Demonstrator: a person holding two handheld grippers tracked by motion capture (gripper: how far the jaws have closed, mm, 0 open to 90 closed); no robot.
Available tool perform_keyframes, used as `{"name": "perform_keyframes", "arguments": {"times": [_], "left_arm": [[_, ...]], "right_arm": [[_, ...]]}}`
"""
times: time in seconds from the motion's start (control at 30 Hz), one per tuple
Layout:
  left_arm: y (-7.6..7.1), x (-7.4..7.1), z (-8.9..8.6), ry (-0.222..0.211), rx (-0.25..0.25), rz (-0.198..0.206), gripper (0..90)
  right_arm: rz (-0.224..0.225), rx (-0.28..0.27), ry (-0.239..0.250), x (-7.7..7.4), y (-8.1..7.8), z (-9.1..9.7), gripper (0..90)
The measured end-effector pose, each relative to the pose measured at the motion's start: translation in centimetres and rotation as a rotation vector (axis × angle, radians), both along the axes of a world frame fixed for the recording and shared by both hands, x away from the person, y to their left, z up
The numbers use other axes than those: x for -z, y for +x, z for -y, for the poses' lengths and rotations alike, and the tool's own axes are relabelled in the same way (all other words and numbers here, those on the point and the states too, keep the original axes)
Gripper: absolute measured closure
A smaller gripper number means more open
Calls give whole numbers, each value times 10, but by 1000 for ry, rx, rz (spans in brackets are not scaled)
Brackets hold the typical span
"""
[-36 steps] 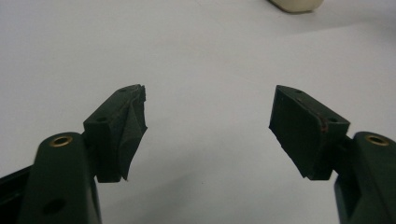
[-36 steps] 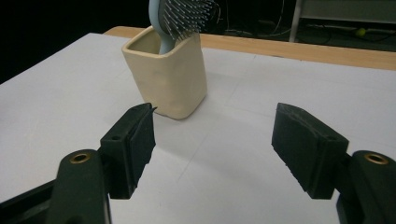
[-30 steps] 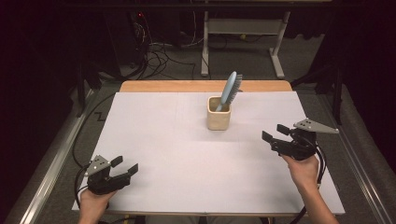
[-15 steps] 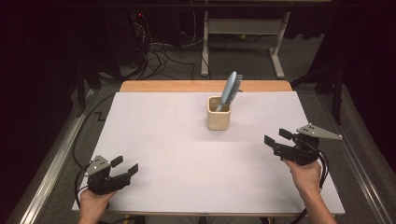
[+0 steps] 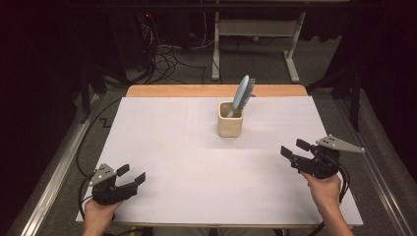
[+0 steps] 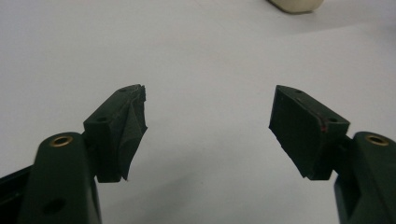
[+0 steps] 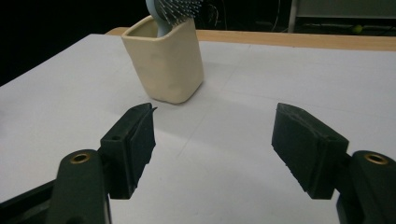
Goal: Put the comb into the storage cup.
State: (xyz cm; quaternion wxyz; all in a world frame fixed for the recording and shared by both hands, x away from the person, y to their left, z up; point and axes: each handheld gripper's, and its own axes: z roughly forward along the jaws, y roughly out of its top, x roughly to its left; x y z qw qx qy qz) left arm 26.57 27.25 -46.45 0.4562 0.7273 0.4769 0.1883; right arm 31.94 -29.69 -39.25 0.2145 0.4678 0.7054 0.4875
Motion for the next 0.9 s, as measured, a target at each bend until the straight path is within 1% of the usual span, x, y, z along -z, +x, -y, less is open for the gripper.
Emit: {"name": "perform_keyframes", "arguments": {"times": [0.4, 0.47, 0.9], "left_arm": [[0, 0, 0, 0, -2, -1, 279], [0, 0, 0, -1, -2, -1, 279], [0, 0, 0, -2, 0, -2, 280]], "right_arm": [[-9, 1, 4, 8, -11, 5, 303], [-7, 3, 11, 9, -13, 6, 303], [-10, -3, 1, 15, -23, 6, 295]]}}
